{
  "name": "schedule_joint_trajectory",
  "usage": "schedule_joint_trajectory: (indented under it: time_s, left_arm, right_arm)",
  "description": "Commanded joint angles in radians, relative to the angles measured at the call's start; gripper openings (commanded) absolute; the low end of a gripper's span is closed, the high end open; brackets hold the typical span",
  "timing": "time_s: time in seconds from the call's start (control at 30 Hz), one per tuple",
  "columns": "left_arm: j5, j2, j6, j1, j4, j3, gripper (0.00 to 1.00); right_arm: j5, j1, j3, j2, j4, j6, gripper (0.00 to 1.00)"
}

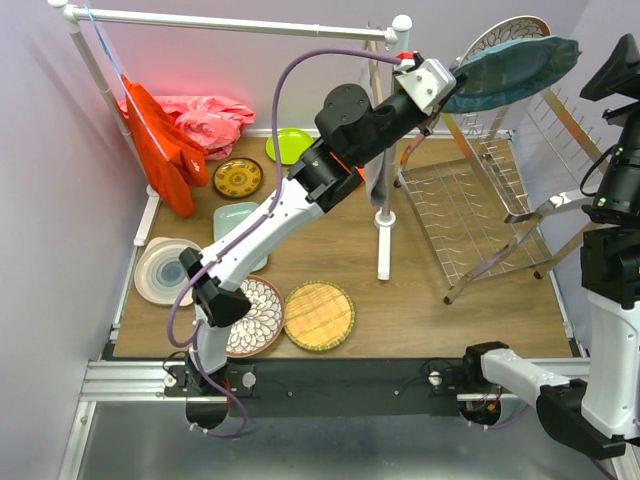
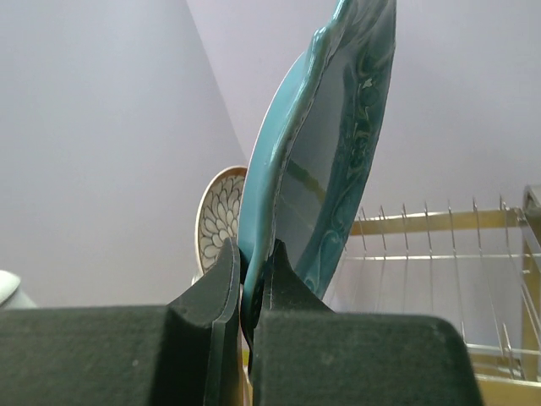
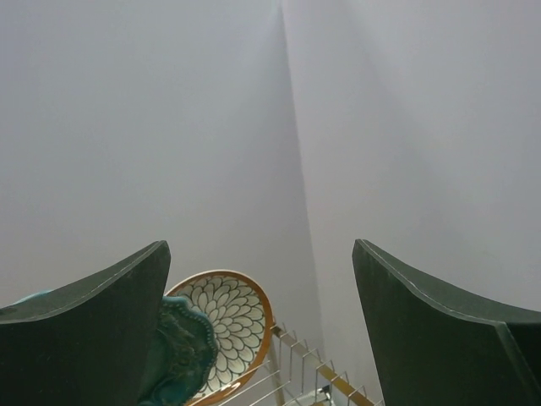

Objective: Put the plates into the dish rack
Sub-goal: Pass the plate from the left arm to the right

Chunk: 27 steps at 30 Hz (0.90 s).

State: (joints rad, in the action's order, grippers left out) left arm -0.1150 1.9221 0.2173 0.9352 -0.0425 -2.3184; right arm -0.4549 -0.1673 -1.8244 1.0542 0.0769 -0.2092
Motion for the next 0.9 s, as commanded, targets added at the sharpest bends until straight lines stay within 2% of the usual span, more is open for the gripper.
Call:
schedule_joint_trajectory:
  time_s: [0.0,0.1,0.17,0.27,0.37,0.47,0.5,0.6,0.63,0.7,0.73,0.8,0.87]
  left_arm:
    - [-0.020,0.006,0.019,-0.003,-0.323,-0.093,0.00]
    - [0.001,0.005,0.021,-0.003,-0.329,-0.082,0.00]
    - [0.041,-0.012,0.027,-0.003,-0.333,-0.062,0.00]
    - [0.075,-0.024,0.040,-0.004,-0.350,-0.026,0.00]
    - [0.087,-0.017,0.037,-0.006,-0.353,-0.024,0.00]
    - [0.086,-0.006,0.027,-0.006,-0.362,-0.030,0.00]
    - [0.086,-0.003,0.027,-0.006,-0.367,-0.033,0.00]
    - [0.097,0.008,0.036,-0.006,-0.385,-0.036,0.00]
    - [0.101,0.011,0.040,-0.006,-0.392,-0.036,0.00]
    - [0.107,0.020,0.053,-0.006,-0.407,-0.035,0.00]
    - [0.107,0.025,0.056,-0.004,-0.411,-0.035,0.00]
    - [0.107,0.034,0.070,0.004,-0.430,-0.032,0.00]
    - [0.149,0.043,0.102,0.010,-0.441,-0.033,0.00]
  right_arm:
    - [0.045,0.035,0.027,-0.025,-0.062,0.005,0.96]
    - [0.169,0.037,0.033,-0.043,-0.043,-0.152,0.95]
    - [0.271,0.037,-0.008,-0.039,0.050,-0.246,0.94]
    - [0.285,0.037,-0.136,0.000,0.236,-0.231,0.94]
    - [0.275,0.037,-0.186,0.023,0.397,-0.168,0.92]
    - [0.341,0.037,-0.272,0.070,0.546,-0.102,0.91]
    - [0.354,0.037,-0.306,0.085,0.575,-0.066,0.91]
    - [0.390,0.035,-0.357,0.115,0.646,0.181,0.91]
    - [0.495,0.040,-0.336,0.103,0.647,0.323,0.92]
    - [0.609,0.081,-0.245,0.066,0.635,0.468,0.93]
    - [0.689,0.098,-0.216,0.055,0.632,0.614,0.93]
    - [0.751,0.133,-0.170,0.044,0.606,0.724,0.93]
    - [0.747,0.137,-0.179,0.065,0.598,0.844,0.94]
